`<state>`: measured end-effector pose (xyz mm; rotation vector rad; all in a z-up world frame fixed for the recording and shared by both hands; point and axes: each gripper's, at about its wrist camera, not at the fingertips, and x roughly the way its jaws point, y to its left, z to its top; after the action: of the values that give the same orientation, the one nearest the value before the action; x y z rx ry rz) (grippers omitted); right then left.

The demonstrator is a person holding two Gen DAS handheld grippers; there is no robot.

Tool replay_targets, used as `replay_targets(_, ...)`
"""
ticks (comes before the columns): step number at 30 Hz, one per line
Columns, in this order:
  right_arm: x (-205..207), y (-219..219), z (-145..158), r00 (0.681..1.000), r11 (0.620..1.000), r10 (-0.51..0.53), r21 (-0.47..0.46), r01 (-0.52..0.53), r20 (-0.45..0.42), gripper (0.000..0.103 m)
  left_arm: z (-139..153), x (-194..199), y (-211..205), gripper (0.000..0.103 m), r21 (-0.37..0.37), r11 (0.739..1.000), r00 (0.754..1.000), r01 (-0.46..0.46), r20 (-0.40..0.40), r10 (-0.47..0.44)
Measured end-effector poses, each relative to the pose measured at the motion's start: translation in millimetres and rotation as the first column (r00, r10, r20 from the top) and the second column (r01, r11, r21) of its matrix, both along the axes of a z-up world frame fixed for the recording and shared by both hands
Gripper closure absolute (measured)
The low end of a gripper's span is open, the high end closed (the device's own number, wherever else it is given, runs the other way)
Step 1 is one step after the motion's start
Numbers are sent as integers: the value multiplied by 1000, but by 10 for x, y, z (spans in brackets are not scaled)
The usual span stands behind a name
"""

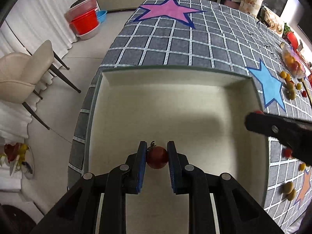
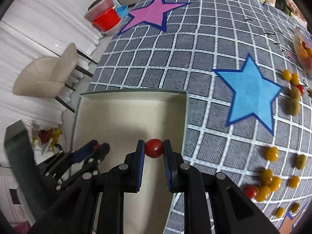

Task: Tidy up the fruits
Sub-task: 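Open both tools to drop the red cherry tomatoes into the white tray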

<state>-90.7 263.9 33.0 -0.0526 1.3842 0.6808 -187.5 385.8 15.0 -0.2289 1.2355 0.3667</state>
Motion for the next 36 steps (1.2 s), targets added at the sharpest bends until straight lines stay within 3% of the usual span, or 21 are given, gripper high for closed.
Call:
replay_targets(8,59,170,-292,999,997,-16,-76,13,-31,83,-13,-39,24,80,7,999,999,33,25,-33)
replay_targets(14,24,325,-356,1000,995,-3,-98,4,6,82,-23,-42,53,76,30,999,999,31,23,-32)
replay_targets(15,18,327,-347,1000,995,-1,-97,2,6,81,-22,-41,41,70,44,999,999,32,21,-33)
replay_targets(17,13,338,-336,1000,996,0,-87,0,-2,78,-15,-46,37,24,61,998,999,31,21,-33)
replay_targets(22,52,359,-225,1000,1000,-3,-30,3,-8,41,-2,-73,27,23,74,996,999,41,25,-43)
replay_targets(25,89,320,-38,1000,999,-24,22,24,6,26,22,-74,23,23,75,996,998,51,24,-53)
replay_targets(30,97,5,276,994,995,-85,55,81,68,24,162,-8,-89,23,84,993,996,82,29,-85)
replay_targets(36,91,-866,365,969,973,-227,-16,229,102,24,412,260,-539,23,86,980,980,179,76,-186)
